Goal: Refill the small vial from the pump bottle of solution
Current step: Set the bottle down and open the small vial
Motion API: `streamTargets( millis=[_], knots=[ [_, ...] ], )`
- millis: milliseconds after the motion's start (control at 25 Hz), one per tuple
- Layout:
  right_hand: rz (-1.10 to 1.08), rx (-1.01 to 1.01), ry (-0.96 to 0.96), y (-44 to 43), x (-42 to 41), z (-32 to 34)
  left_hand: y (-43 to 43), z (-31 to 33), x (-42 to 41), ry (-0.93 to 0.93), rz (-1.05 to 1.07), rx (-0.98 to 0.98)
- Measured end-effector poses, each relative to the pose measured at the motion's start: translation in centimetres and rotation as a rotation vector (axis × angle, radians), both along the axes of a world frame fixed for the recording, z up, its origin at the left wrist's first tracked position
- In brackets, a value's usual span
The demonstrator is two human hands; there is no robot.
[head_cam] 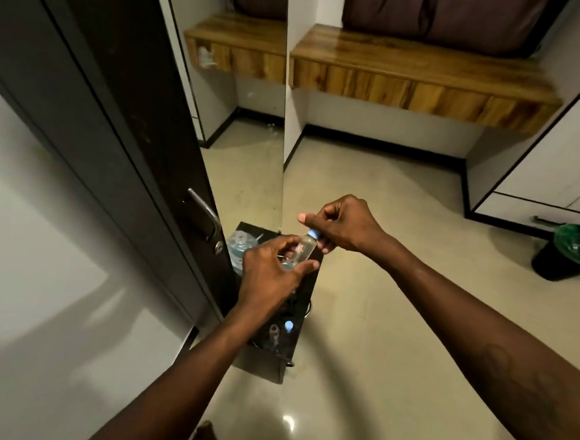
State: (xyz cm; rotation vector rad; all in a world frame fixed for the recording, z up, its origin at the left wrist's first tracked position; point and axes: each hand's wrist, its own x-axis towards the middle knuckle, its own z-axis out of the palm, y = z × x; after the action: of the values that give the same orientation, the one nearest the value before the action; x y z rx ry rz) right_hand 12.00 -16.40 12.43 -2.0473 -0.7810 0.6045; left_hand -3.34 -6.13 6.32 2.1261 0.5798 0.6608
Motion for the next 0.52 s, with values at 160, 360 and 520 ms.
streamTargets(
  millis=[160,360,520],
  knots=[
    [0.077,0.05,-0.011,-1.7,0.1,2.8,-0.7,2.5,0.4,-0.082,0.021,0.097],
    [0.194,0.102,-0.005,-2.4,0.9,3.9,-0.7,3.9,0.4,-0.073,0.065,0.105],
    [0.377,0.059,-0.053,-2.4,1.4,5.0,-1.0,3.8,0.1,-0.09,0.068,0.097]
  ],
)
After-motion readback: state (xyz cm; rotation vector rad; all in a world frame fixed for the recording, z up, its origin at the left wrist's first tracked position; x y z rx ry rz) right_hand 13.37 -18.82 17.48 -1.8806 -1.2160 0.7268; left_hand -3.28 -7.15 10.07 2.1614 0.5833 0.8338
